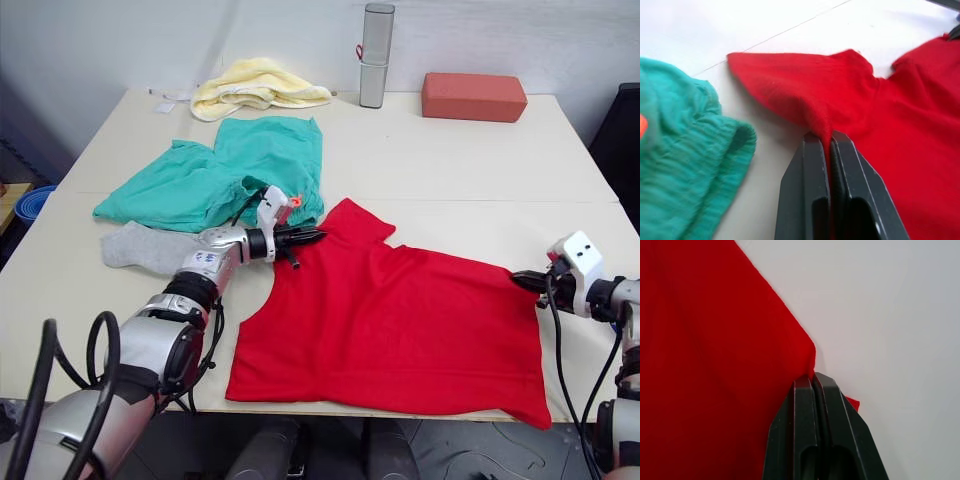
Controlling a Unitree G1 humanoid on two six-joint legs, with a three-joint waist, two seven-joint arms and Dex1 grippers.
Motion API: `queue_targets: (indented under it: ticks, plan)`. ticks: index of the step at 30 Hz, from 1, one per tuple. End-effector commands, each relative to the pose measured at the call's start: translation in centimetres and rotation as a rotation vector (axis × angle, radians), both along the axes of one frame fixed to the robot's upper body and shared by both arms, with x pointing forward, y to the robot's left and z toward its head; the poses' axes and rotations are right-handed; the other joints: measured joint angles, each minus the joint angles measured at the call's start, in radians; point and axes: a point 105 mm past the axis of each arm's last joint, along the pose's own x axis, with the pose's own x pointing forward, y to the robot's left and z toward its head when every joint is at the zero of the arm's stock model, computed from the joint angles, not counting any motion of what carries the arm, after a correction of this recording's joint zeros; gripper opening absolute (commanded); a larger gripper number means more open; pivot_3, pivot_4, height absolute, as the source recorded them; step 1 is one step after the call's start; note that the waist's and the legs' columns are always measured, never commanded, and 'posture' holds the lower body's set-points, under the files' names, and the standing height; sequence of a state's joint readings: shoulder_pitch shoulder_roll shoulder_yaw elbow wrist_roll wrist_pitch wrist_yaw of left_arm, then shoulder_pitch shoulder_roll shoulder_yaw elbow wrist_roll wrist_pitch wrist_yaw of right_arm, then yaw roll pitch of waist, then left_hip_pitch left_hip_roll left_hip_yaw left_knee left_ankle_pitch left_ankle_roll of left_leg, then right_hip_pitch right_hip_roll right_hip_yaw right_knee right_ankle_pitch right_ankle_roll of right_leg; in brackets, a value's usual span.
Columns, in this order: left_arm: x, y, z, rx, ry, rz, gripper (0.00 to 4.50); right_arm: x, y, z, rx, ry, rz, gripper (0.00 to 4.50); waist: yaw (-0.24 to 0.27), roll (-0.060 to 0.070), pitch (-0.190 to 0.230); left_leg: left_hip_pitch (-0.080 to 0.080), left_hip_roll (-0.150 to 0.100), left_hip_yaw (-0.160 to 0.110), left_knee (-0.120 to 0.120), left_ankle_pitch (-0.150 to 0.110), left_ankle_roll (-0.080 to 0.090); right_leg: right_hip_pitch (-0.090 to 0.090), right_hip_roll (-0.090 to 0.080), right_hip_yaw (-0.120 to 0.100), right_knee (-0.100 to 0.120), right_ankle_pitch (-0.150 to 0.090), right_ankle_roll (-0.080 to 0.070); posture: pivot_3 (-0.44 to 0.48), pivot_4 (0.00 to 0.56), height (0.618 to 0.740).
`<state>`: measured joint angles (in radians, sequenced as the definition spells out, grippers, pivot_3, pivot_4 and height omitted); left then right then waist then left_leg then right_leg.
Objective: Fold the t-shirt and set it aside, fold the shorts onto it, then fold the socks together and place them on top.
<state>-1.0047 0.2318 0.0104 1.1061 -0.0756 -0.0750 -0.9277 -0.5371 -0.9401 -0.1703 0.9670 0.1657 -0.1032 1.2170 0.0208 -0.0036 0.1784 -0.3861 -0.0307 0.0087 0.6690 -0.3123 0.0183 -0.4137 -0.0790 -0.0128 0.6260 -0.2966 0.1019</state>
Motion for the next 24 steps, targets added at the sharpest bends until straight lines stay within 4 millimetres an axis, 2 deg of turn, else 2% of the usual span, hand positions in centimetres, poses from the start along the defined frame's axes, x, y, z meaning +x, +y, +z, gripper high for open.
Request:
queue_targets:
  ticks: [1, 8, 14, 24]
  plan:
    - [-0.4, 0.4, 1.2, 0.038, -0.161, -0.044, 0.01, -0.1, -0.1, 2.0, -0.067, -0.134, 0.039, 0.00, 0.000, 0.000, 0.000, 0.000, 0.000, 0.000, 0.000, 0.000, 0.000, 0.000, 0.000, 0.000, 0.000, 0.000, 0.000, 0.000, 0.150, 0.740]
    - [-1.1, 1.7, 1.7, 0.127, -0.389, -0.064, 0.01, -0.8, 0.7, 3.3, -0.172, -0.341, 0.134, 0.00, 0.000, 0.000, 0.000, 0.000, 0.000, 0.001, 0.000, 0.000, 0.000, 0.000, 0.000, 0.000, 0.000, 0.000, 0.000, 0.000, 0.150, 0.740]
    - [-1.5, 2.2, 2.3, 0.135, -0.516, -0.062, 0.01, -1.8, 1.1, 2.9, -0.243, -0.399, 0.189, 0.00, 0.000, 0.000, 0.000, 0.000, 0.000, 0.001, 0.000, 0.000, 0.001, 0.000, 0.000, 0.001, 0.000, 0.000, 0.000, 0.000, 0.150, 0.740]
    - [-3.0, 3.4, 0.4, 0.211, -0.564, -0.117, 0.01, -3.6, 0.8, 1.6, -0.416, -0.458, 0.257, 0.00, -0.002, 0.000, 0.000, 0.001, 0.001, 0.002, 0.000, 0.000, 0.002, 0.000, 0.000, 0.002, 0.001, 0.000, 0.000, 0.000, 0.150, 0.740]
